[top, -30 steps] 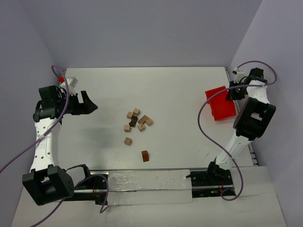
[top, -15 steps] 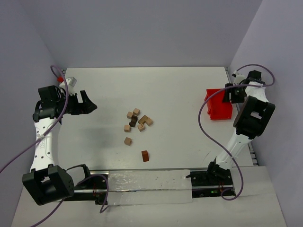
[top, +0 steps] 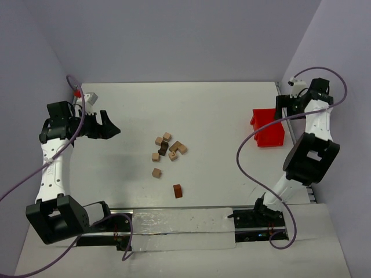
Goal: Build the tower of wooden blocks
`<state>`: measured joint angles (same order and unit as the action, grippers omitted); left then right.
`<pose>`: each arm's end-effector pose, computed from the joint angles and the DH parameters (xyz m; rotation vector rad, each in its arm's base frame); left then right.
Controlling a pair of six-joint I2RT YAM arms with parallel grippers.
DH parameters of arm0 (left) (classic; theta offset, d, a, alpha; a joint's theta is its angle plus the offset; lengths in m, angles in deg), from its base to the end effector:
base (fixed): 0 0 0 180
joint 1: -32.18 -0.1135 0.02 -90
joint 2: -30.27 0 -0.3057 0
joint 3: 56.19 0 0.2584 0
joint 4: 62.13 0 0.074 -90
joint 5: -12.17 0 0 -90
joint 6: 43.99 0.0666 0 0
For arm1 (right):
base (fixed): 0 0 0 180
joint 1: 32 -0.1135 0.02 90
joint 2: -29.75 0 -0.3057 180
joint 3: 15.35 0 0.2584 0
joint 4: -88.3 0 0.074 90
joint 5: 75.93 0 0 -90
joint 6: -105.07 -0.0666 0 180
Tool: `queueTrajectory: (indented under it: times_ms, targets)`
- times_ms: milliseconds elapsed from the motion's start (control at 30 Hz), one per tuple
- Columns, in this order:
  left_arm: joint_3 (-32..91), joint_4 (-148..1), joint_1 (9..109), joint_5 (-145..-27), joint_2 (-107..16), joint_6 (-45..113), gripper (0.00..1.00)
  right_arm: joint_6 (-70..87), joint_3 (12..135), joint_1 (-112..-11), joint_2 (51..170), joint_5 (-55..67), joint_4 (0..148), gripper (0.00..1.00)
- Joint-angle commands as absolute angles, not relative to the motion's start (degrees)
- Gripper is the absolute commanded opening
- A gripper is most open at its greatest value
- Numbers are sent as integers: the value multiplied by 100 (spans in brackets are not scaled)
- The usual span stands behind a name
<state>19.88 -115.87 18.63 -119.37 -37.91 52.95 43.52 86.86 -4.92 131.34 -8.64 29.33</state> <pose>0.2520 0.0153 0.3439 0.2098 2.2034 -0.6587 0.3775 -0.1641 0.3005 -0.1703 2.4715 0.1129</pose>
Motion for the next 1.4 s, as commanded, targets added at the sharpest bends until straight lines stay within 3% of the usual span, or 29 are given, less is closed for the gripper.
queueTrajectory:
  times_ms: [0, 367, 667, 1367]
  targets:
    - [2511, -12265, 2123, -12547, -4081, 6238, 89, 4566, 8821, -944, 11964, -1230, 2606, 100]
    - [3321, -12306, 3956, -10877, -4812, 6183, 84, 3908, 7098, -2761, 10385, -887, 3066, 100]
    - [3535, -11870, 5054, -9825, -5538, 5919, 77, 3909, 6478, -2790, 9935, -500, 3075, 100]
    - [4383, -11599, 6352, -9099, -7236, 5663, 68, 3317, 6295, -2796, 9804, -360, 3048, 100]
